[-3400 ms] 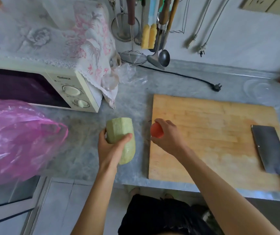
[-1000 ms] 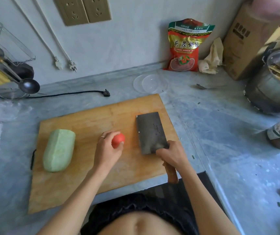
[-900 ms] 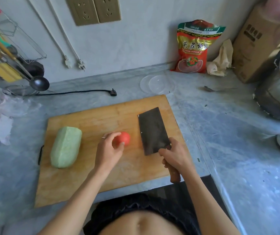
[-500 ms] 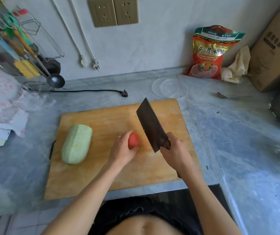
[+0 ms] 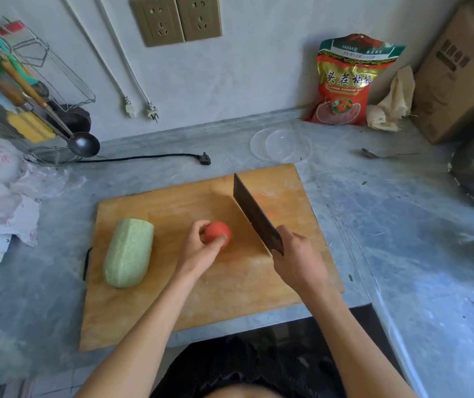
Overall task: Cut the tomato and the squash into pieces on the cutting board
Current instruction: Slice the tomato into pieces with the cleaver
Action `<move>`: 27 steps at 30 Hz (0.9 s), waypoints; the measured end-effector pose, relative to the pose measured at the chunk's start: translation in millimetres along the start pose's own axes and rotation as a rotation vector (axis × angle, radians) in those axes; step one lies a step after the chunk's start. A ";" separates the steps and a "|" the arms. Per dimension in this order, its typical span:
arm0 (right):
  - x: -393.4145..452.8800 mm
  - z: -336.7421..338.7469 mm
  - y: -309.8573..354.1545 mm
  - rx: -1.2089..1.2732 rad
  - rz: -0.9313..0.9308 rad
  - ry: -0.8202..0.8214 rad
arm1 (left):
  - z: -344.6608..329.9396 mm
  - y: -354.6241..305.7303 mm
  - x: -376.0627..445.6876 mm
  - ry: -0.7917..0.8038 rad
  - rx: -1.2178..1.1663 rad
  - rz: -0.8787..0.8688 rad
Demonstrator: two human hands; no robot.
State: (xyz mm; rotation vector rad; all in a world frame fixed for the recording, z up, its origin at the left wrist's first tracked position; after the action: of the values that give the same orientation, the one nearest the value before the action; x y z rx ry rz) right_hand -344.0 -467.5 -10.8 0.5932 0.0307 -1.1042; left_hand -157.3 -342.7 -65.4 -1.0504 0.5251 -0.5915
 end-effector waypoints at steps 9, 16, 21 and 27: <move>-7.2 -2.8 4.9 0.106 -0.180 0.019 | -5.1 6.4 11.7 0.138 0.078 -0.283; -19.7 -12.1 13.1 0.222 -0.173 0.112 | -1.4 11.1 35.6 0.045 0.185 -0.091; -21.7 -15.3 17.4 0.282 -0.107 0.090 | 8.8 2.5 34.5 -0.083 0.273 -0.350; -14.1 -22.3 14.3 0.271 -0.151 0.165 | 6.4 17.6 28.1 0.168 0.254 -0.357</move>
State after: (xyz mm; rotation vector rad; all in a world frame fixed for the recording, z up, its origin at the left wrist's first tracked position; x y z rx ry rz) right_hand -332.6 -441.0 -19.1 0.9364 0.0703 -1.2132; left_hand -129.1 -350.9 -82.1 -0.8601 0.3959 -1.0415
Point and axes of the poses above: each hand's wrist, its own x-axis towards the middle knuckle, its own z-axis out of the back of the hand, y = z × x, the point moved 3 cm from there along x, towards the middle knuckle, and after that the axes turned 15 degrees about -z, right-handed, at the moved point
